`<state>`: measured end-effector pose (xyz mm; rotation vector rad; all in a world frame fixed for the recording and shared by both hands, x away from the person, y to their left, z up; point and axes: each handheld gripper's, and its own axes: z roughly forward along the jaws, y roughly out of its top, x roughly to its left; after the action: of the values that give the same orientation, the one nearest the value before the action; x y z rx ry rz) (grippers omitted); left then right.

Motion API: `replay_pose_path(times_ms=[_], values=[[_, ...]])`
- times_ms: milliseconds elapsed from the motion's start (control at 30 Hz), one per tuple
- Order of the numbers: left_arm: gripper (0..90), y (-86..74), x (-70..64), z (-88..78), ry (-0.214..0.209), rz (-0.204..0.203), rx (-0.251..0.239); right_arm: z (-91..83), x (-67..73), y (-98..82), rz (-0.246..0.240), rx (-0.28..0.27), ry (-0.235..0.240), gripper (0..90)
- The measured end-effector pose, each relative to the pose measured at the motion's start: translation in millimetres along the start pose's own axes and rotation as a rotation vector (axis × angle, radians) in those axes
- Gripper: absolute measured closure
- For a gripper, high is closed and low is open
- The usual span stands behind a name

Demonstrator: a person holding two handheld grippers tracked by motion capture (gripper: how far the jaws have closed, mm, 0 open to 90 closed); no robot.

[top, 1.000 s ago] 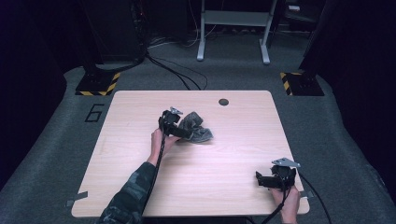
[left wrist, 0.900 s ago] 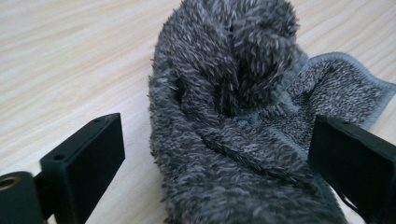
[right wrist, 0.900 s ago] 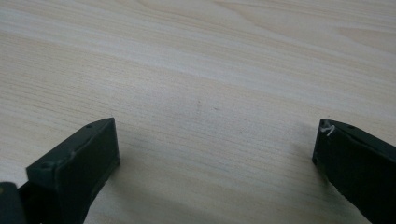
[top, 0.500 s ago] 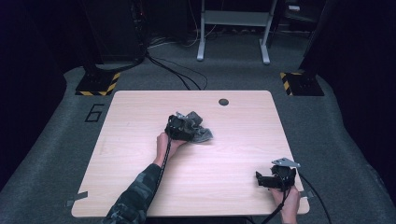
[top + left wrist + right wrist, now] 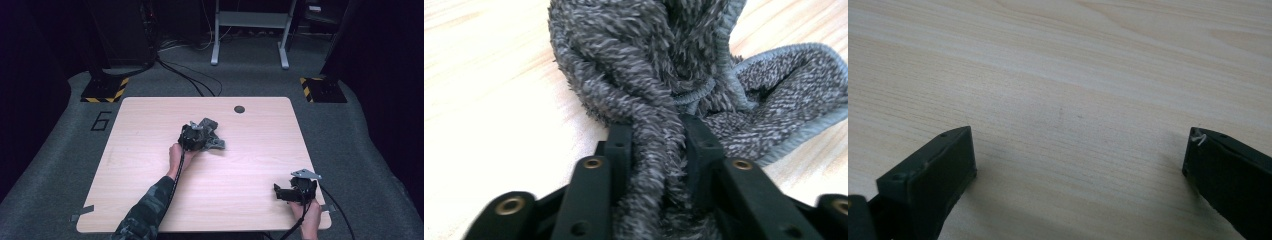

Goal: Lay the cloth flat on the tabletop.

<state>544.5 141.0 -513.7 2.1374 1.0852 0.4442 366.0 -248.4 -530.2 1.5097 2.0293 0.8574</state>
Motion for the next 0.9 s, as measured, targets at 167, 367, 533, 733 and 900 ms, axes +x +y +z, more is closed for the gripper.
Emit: replay_pose_path(times_ms=[167, 367, 533, 733, 900], values=[[74.0, -0.5, 1.3, -3.8, -0.013, -0.024, -0.039, 0.0, 0.0, 0.0, 0.0, 0.0, 0.0, 0.0], [74.8, 3.4, -2.0, -19.9, -0.027, -0.015, -0.092, 0.0, 0.0, 0.0, 0.001, 0.0, 0.0, 0.0], [74.9, 7.8, -8.3, -38.3, -0.055, -0.018, -0.158, 0.0, 0.0, 0.0, 0.0, 0.0, 0.0, 0.0], [74.8, 9.0, -17.5, -59.3, -0.074, 0.008, -0.204, 0.0, 0.0, 0.0, 0.0, 0.001, 0.0, 0.0], [74.8, 6.6, -23.2, -73.4, -0.081, 0.027, -0.227, 0.0, 0.0, 0.0, 0.0, 0.001, 0.0, 0.0]])
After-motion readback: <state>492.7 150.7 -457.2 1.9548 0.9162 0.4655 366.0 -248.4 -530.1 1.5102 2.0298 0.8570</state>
